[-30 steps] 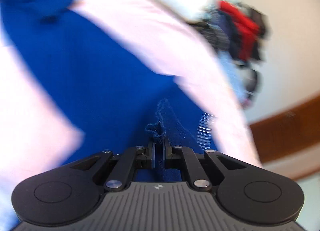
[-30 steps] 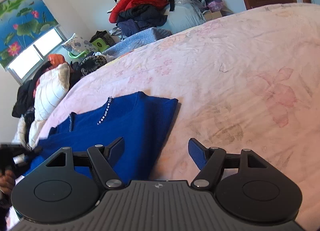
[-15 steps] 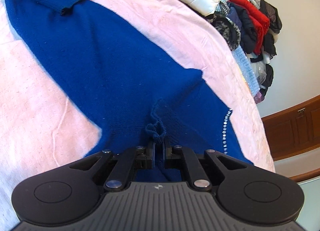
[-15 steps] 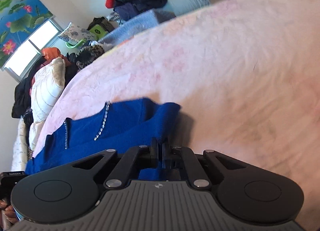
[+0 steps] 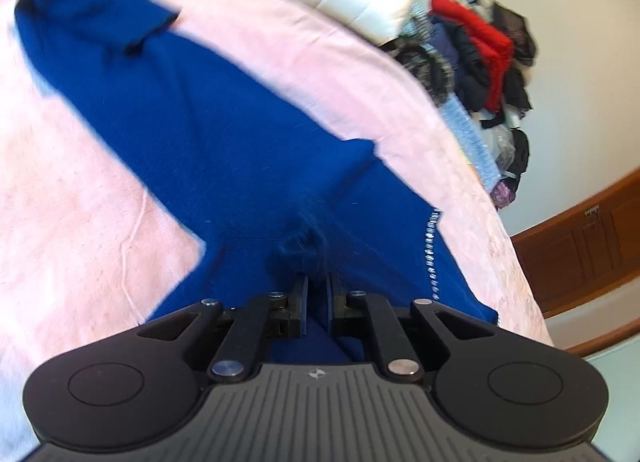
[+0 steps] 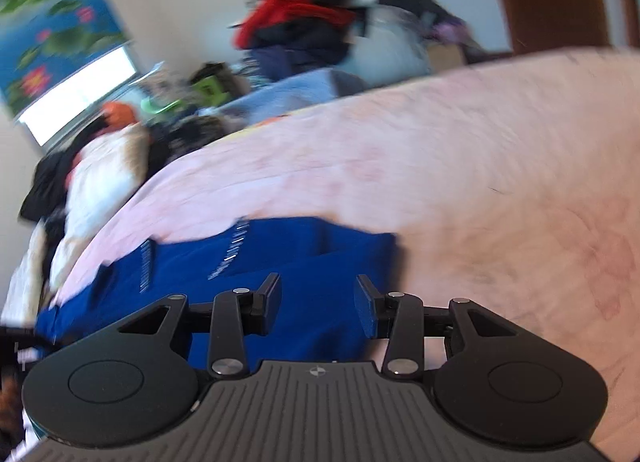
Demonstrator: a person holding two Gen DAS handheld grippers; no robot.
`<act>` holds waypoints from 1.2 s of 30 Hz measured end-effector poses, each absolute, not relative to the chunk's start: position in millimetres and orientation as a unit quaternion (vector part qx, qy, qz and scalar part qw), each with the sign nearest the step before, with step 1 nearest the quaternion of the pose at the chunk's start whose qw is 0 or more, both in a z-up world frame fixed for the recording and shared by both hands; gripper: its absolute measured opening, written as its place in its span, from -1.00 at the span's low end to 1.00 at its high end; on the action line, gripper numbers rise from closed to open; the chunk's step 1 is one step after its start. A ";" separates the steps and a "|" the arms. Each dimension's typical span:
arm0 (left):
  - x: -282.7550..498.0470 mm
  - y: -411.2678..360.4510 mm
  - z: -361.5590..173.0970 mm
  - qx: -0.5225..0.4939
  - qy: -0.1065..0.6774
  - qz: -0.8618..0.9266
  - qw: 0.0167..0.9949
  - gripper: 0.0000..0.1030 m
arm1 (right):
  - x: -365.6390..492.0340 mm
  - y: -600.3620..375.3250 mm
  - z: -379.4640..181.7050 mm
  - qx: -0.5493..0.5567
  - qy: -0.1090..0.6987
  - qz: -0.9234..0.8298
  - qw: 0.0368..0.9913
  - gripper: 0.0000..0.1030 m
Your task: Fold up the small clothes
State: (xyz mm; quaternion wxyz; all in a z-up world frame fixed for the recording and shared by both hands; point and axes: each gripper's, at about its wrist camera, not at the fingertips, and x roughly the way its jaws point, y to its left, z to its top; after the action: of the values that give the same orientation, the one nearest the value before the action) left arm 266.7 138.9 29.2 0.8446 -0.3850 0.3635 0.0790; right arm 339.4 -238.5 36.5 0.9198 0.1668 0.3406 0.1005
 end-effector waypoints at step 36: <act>259.9 351.4 -41.8 -0.689 0.200 0.212 0.663 -0.12 | 331.3 -146.6 2.8 0.031 0.419 0.143 0.896 0.95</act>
State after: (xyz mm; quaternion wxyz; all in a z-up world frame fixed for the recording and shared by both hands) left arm 259.9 351.4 -41.8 0.6631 -0.6893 0.2000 0.2125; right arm 331.3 -146.6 2.8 0.8963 0.0310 0.4186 0.1429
